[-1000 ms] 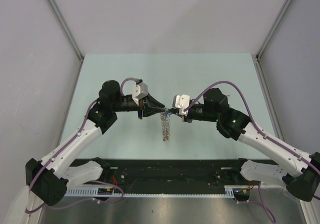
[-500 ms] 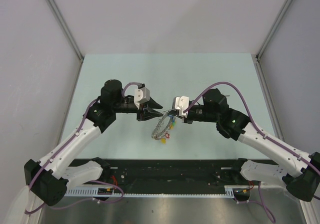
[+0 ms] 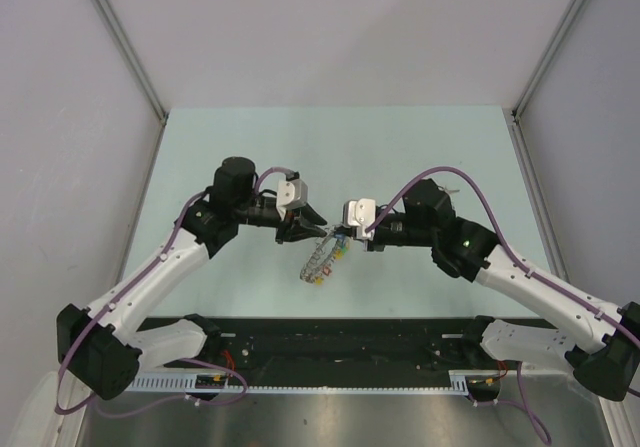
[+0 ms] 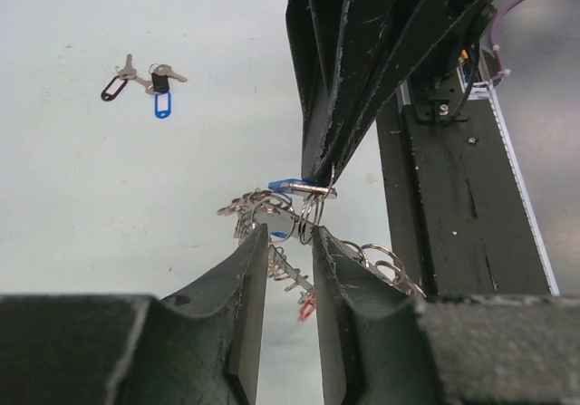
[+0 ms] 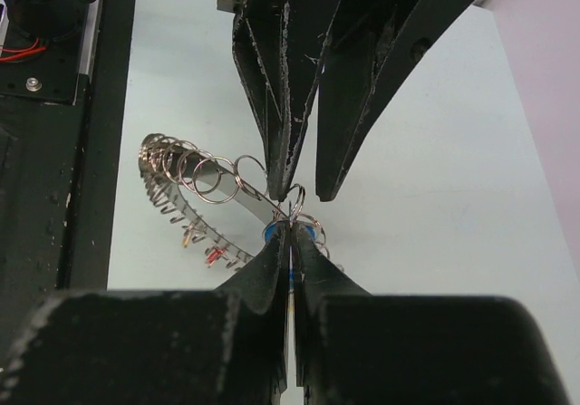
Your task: Put the keys on the keyring
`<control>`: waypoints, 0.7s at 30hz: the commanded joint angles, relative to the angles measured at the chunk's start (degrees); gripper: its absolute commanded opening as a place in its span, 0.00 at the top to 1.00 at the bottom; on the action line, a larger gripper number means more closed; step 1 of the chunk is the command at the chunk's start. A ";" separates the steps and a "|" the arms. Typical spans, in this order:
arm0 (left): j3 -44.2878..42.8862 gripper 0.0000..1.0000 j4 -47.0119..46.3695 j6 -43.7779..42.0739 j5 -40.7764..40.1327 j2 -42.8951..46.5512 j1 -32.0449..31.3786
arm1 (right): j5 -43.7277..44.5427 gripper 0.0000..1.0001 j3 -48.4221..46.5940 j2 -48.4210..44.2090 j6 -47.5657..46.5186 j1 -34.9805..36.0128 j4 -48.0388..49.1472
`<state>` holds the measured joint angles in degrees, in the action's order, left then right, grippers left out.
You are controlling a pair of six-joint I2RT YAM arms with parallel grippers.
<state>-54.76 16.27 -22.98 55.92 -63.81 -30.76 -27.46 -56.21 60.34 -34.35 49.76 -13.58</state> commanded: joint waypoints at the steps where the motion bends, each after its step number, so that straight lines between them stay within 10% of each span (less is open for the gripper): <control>1: -2.98 0.70 0.69 -1.45 5.42 -0.44 0.09 | -0.93 1.00 -1.71 -0.31 -0.81 0.60 2.25; 21: -3.95 1.00 2.36 -0.31 7.01 -3.16 -1.75 | 0.39 1.00 -2.07 0.31 -1.25 1.57 1.37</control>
<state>-55.99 17.47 -22.81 59.16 -66.48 -31.75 -26.98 -56.21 60.97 -34.76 50.61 -15.16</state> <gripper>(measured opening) 0.044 0.009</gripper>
